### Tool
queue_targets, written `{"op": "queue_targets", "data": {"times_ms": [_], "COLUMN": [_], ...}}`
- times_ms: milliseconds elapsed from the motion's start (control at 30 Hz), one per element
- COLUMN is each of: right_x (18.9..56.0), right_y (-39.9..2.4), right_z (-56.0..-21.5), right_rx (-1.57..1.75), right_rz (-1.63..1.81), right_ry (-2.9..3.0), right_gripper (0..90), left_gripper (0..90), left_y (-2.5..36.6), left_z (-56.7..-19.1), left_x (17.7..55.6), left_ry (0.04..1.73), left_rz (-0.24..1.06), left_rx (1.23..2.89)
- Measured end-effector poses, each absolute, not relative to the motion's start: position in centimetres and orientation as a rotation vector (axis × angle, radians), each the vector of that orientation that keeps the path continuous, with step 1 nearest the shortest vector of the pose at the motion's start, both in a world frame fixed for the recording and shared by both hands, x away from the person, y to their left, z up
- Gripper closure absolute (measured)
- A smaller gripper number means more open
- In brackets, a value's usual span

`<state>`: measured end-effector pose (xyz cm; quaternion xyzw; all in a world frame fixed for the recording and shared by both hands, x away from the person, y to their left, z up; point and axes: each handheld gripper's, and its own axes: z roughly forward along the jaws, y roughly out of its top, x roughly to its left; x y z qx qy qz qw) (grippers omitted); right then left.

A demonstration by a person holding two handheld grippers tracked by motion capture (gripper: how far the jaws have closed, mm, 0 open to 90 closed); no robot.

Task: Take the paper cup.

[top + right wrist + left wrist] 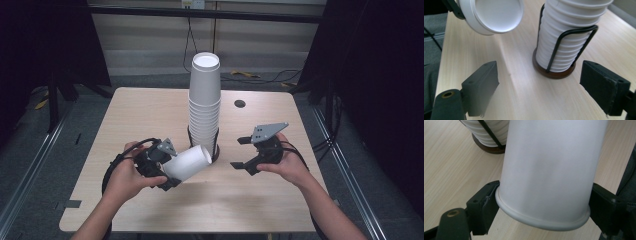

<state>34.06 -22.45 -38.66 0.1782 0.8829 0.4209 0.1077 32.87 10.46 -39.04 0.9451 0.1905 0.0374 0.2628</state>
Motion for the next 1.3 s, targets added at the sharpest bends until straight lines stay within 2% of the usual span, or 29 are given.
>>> {"op": "queue_targets", "data": {"times_ms": [967, 1300], "right_x": [33.6, 33.5], "right_y": [-20.1, -19.3], "right_z": [-38.4, -38.3], "right_rx": [0.303, 0.233], "right_rz": [0.99, 0.937], "right_ry": [2.813, 2.859], "right_gripper": [16.5, 16.5], "left_gripper": [18.0, 17.8], "left_y": [6.5, 5.5], "left_z": [-40.2, -40.1], "left_x": [32.6, 32.7], "left_ry": [0.413, 0.387], "left_rz": [0.09, 0.075], "left_rx": [2.708, 2.707]}}
